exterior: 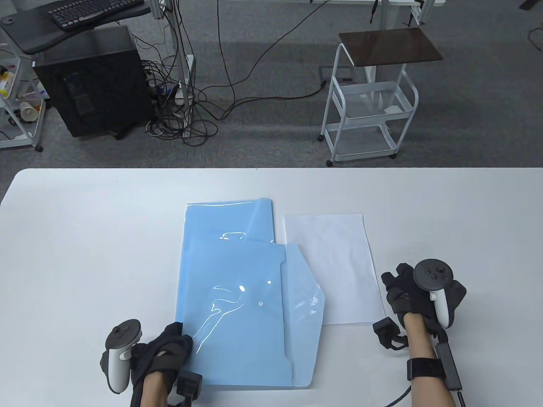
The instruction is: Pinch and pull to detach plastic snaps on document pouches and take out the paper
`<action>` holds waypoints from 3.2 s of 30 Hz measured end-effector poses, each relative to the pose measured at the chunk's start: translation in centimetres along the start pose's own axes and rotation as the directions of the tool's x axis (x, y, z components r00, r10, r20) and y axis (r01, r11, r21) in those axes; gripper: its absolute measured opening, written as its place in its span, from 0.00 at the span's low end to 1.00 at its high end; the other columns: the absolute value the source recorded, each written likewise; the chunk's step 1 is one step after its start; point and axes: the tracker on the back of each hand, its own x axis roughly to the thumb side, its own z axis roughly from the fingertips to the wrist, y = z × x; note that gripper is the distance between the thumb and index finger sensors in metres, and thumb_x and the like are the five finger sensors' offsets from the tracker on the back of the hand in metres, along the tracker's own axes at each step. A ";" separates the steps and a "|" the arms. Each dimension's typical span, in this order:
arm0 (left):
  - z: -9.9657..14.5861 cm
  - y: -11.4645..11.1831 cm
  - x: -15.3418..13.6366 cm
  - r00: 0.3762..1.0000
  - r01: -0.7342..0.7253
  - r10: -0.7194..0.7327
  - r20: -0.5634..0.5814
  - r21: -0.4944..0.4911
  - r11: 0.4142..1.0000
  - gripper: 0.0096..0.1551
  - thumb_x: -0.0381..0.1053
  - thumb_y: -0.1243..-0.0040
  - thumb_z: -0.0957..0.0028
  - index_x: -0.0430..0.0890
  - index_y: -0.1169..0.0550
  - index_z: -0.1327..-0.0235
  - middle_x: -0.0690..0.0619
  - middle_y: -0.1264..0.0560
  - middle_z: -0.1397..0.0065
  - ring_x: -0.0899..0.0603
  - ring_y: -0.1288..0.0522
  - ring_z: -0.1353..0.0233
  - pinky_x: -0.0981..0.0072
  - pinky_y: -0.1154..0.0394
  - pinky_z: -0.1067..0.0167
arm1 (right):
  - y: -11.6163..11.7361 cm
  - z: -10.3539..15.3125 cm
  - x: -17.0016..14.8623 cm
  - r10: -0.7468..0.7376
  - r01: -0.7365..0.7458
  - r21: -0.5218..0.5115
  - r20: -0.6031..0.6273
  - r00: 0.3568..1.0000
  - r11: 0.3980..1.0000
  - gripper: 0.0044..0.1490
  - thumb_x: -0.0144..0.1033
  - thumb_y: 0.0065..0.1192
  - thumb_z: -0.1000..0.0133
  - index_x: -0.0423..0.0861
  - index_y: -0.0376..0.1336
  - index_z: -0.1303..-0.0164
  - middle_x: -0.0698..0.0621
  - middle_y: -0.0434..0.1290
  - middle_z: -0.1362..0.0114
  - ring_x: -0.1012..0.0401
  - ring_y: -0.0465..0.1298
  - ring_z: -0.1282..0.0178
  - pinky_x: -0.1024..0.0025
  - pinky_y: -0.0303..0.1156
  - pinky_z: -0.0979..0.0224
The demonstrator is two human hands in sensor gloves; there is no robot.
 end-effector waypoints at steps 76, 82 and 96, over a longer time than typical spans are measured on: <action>-0.3 -0.9 0.3 0.984 0.177 -0.175 -0.027 0.071 0.982 0.31 0.38 0.39 0.42 0.42 0.36 0.26 0.49 0.22 0.33 0.41 0.14 0.45 0.51 0.17 0.47 | 20.9 11.8 13.6 0.483 -0.778 0.210 0.681 0.551 0.592 0.40 0.37 0.57 0.39 0.42 0.47 0.19 0.27 0.43 0.13 0.24 0.41 0.22 0.21 0.42 0.30; -0.3 -1.0 0.3 0.984 0.176 -0.174 -0.031 0.077 0.981 0.30 0.38 0.40 0.42 0.42 0.36 0.26 0.50 0.22 0.33 0.41 0.15 0.45 0.51 0.17 0.47 | 17.8 12.2 13.4 0.440 -0.683 0.125 0.679 0.588 0.720 0.42 0.44 0.57 0.40 0.40 0.52 0.18 0.26 0.49 0.12 0.25 0.46 0.20 0.22 0.47 0.29; -0.3 -1.0 0.1 0.986 0.168 -0.166 -0.032 0.073 0.983 0.30 0.38 0.42 0.41 0.43 0.37 0.26 0.50 0.23 0.32 0.41 0.15 0.44 0.51 0.18 0.46 | 7.2 10.4 8.4 0.398 -0.519 0.061 0.568 0.721 0.853 0.54 0.60 0.57 0.43 0.39 0.49 0.15 0.25 0.48 0.11 0.24 0.49 0.20 0.19 0.50 0.31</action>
